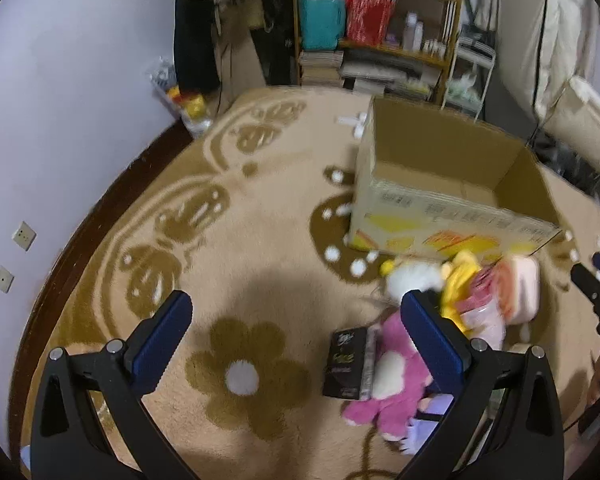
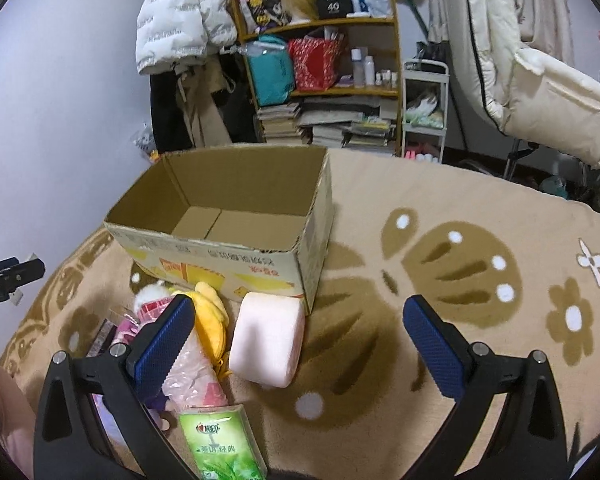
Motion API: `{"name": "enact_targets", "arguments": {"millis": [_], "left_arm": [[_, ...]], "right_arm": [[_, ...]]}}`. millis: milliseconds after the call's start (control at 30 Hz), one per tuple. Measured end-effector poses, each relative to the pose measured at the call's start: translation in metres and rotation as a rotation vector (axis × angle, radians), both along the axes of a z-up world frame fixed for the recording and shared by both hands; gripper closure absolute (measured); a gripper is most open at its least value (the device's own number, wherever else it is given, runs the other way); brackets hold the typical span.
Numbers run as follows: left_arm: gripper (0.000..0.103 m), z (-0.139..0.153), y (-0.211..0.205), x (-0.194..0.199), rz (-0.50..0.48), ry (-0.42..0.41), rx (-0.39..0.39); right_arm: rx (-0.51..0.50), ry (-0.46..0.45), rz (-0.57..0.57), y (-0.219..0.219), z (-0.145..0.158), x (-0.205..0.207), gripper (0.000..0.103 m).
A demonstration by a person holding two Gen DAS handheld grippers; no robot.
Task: Organize soft objects
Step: 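Grasp the black Face tissue pack with the left tool while the right grasps the swirl roll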
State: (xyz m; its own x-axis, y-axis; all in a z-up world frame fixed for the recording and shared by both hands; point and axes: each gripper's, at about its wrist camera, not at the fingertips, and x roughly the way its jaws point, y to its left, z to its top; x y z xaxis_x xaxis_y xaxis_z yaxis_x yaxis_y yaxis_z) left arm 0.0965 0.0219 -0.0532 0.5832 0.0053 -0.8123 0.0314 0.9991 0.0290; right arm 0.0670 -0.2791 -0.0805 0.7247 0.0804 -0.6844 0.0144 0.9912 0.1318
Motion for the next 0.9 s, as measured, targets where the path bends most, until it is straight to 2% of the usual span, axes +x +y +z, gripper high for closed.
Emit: {"name": "enact_targets", "arguments": {"millis": [100,267,467,767,900], "left_arm": [[0.000,-0.014,0.001,0.009,-0.003,0.055,0.017],[0.000,-0.036,0.005,0.024,0.001,0.160,-0.033],[0.000,-0.064,0.000,0.034,-0.014,0.267,-0.022],[0.000,-0.088,-0.013,0.043,-0.062,0.365,-0.022],[0.000,-0.094,-0.018,0.044,-0.053,0.374,-0.005]], "right_arm": [[-0.034,0.023,0.028,0.009,-0.007,0.011,0.000],[-0.043,0.083,0.045,0.018,-0.026,0.029,0.000],[-0.037,0.117,0.064,0.024,-0.042,0.042,0.000],[-0.018,0.174,0.077,0.027,-0.061,0.054,0.000],[0.001,0.195,0.087,0.027,-0.066,0.057,0.002]]}}
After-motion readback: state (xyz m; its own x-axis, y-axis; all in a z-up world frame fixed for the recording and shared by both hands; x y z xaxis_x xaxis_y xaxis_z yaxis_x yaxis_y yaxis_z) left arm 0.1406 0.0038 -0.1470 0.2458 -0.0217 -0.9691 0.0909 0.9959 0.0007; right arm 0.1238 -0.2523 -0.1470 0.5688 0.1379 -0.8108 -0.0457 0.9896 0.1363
